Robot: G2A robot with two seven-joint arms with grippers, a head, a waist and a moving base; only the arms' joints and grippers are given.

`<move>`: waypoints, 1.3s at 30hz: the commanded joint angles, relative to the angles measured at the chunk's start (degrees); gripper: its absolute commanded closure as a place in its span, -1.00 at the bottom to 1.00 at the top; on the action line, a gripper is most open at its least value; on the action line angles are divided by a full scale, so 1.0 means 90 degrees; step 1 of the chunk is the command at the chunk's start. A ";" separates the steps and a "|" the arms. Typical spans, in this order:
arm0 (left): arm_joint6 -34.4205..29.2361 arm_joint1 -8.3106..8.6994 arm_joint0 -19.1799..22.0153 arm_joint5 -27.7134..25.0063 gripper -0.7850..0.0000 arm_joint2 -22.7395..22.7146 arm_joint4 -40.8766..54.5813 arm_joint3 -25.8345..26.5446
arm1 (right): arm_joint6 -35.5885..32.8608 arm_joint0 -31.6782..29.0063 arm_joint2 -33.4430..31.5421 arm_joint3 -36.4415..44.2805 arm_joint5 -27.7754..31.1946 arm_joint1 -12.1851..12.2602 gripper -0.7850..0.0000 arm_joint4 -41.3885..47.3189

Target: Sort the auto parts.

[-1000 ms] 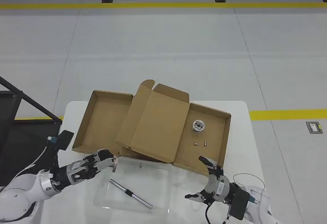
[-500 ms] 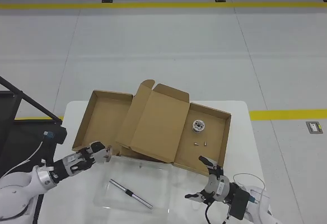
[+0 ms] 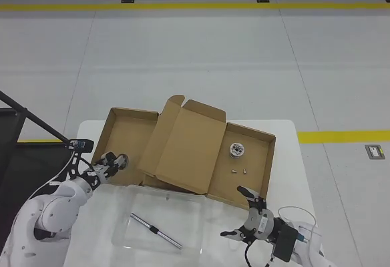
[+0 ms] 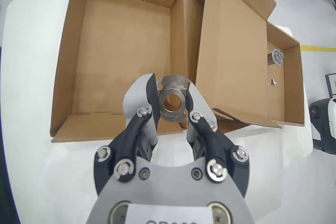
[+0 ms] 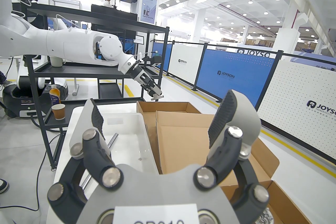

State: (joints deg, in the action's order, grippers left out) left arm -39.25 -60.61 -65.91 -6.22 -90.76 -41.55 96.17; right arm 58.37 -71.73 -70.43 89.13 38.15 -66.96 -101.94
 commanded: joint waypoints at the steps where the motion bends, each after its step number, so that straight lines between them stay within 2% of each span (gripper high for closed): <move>1: 0.0000 0.0000 -0.0001 -0.0003 1.00 -0.0002 0.0003 0.0002 | 0.0001 0.0000 0.0000 0.0000 0.0005 0.0000 -1.00 -0.0001; 7: 0.0033 0.0001 -0.0009 0.0025 1.00 -0.0007 -0.0032 -0.0005 | 0.0001 0.0000 0.0000 0.0000 0.0005 0.0000 -1.00 -0.0001; 10: 0.0359 -0.0032 0.0134 0.0615 1.00 0.0177 -0.0440 -0.0250 | 0.0001 0.0000 0.0000 0.0000 0.0005 0.0000 -1.00 -0.0001; 12: 0.0542 -0.0072 0.0474 0.1065 1.00 0.0394 -0.0682 -0.0709 | 0.0001 0.0000 0.0000 0.0000 0.0005 0.0000 -1.00 -0.0001; 14: 0.0523 -0.0131 0.0913 0.1229 1.00 0.0622 -0.0454 -0.1316 | 0.0001 0.0000 0.0000 0.0000 0.0005 0.0000 -1.00 -0.0001; 19: 0.1025 -0.0290 0.1843 0.1552 1.00 0.1271 -0.0621 -0.2758 | 0.0001 0.0000 0.0000 0.0000 0.0005 0.0000 -1.00 -0.0001; 24: 0.1612 -0.0493 0.2504 0.1835 1.00 0.1932 -0.0836 -0.3839 | 0.0001 0.0000 0.0000 0.0000 0.0005 0.0000 -1.00 -0.0001; 31: 0.2283 -0.0766 0.3066 0.2122 1.00 0.2583 -0.0980 -0.4784 | 0.0001 0.0000 0.0000 0.0000 0.0005 0.0000 -1.00 -0.0001; 38: 0.2541 -0.0968 0.3378 0.2178 1.00 0.2933 -0.1035 -0.5371 | 0.0001 0.0000 0.0000 0.0000 0.0005 0.0000 -1.00 -0.0001; 39: 0.2567 -0.0989 0.3410 0.2180 0.82 0.2958 -0.1042 -0.5430 | 0.0001 0.0000 0.0000 0.0000 0.0005 0.0000 -1.00 -0.0001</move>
State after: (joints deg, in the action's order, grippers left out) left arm -16.39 -69.32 -35.51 13.39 -64.37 -50.84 47.88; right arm 58.37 -71.73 -70.43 89.13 38.15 -66.96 -101.94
